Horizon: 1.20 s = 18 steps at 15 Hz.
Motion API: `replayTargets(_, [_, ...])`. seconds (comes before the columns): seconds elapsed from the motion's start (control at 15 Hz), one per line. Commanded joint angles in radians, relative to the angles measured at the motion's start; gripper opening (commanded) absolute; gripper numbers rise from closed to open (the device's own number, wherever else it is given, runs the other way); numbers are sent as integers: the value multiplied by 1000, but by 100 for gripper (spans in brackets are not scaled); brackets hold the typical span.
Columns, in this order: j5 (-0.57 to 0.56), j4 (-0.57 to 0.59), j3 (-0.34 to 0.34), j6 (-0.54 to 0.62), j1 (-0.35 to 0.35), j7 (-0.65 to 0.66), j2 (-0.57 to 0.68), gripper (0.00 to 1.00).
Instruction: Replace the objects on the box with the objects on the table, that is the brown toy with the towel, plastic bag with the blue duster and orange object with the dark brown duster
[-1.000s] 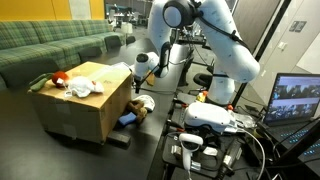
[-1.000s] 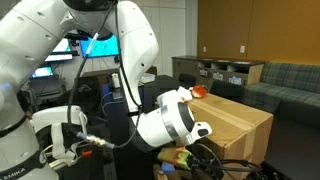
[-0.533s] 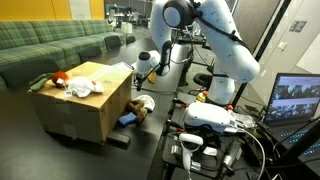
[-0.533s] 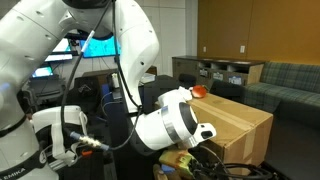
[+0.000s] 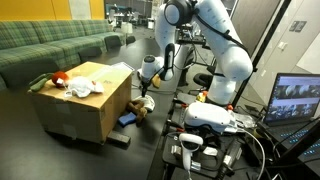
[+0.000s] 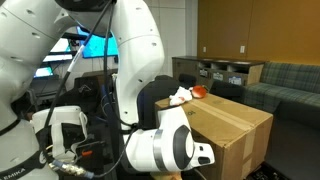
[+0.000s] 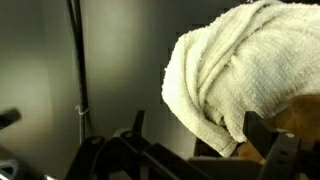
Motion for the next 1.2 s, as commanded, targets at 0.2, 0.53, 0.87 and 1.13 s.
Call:
replayTargets(0.2, [124, -23, 394, 13, -462, -261, -32, 100])
replayTargets(0.53, [134, 9, 634, -20, -694, -310, -6, 100])
replayTargets(0.87, [332, 37, 582, -42, -618, -458, -18, 100])
replayTargets(1.13, [561, 60, 498, -56, -517, -649, -11, 100])
